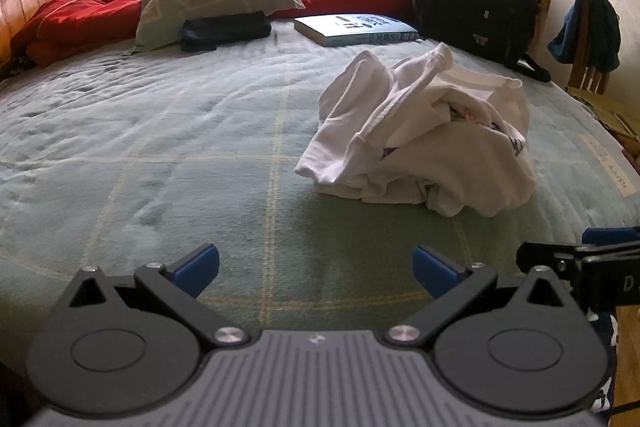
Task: Fold clothes
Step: 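Move both grippers toward the crumpled white T-shirt on the bed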
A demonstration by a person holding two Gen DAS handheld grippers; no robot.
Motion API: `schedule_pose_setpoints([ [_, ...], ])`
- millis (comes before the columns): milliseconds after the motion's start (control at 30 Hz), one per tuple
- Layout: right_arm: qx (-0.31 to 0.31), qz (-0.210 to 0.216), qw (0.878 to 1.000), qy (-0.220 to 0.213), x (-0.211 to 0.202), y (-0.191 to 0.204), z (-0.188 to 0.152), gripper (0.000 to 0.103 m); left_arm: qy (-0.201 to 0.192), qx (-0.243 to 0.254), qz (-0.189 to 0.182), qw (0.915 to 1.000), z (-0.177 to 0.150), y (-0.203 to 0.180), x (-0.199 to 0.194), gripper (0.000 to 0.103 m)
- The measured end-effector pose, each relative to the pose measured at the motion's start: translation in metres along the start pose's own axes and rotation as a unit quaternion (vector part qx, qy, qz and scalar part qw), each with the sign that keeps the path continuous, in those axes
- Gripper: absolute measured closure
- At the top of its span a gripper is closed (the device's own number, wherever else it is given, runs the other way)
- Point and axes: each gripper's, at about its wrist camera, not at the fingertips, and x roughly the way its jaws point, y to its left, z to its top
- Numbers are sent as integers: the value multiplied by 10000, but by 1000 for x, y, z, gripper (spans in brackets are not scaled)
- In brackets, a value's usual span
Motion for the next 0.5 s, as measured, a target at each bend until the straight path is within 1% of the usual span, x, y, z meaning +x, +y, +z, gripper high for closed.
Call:
schedule_pose_setpoints([
  [300, 81, -26, 9999, 114, 12, -9, 5, 0, 26, 45, -83, 10000, 5, -6, 12, 1],
  [500, 87, -81, 9998, 158, 18, -15, 9, 0, -144, 43, -210, 9997, 11, -5, 18, 1],
])
